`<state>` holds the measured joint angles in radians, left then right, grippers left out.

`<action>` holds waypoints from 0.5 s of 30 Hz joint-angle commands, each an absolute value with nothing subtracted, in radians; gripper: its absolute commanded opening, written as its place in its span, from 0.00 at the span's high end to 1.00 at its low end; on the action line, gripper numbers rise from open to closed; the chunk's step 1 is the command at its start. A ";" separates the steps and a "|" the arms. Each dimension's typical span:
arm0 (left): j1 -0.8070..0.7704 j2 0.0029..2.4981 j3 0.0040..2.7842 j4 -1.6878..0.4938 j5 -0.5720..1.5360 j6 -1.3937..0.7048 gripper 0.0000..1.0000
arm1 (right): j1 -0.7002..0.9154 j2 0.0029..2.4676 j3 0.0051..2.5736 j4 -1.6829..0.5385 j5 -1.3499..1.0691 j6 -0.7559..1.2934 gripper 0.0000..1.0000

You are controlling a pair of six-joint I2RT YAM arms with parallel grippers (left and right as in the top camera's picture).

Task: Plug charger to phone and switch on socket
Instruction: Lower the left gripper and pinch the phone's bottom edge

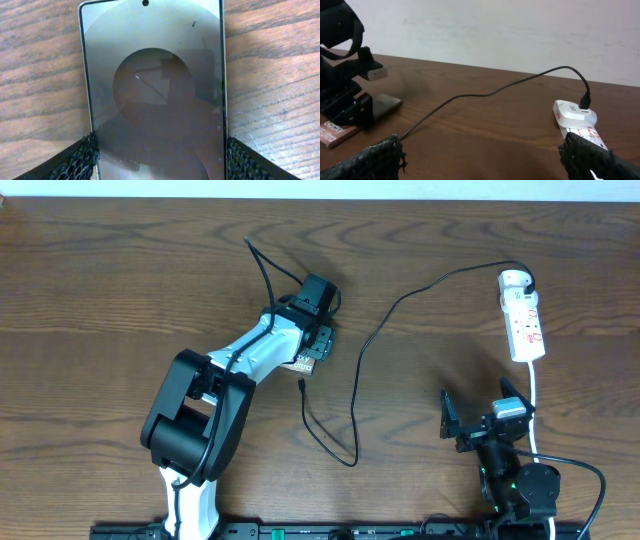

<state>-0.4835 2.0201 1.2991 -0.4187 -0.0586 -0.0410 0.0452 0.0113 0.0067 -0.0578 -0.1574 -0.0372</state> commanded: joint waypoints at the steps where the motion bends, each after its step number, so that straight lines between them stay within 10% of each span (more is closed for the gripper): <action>1: -0.481 2.033 1.346 -0.468 -0.046 -0.099 0.56 | 0.040 0.006 0.006 -0.061 -0.156 -0.039 0.01; 9: -0.481 2.029 1.441 -0.548 -0.047 -0.133 0.60 | 0.040 0.006 0.005 -0.061 -0.156 -0.039 0.01; 15: -0.482 2.024 1.444 -0.591 -0.125 -0.067 0.11 | 0.040 0.006 0.005 -0.061 -0.156 -0.039 0.01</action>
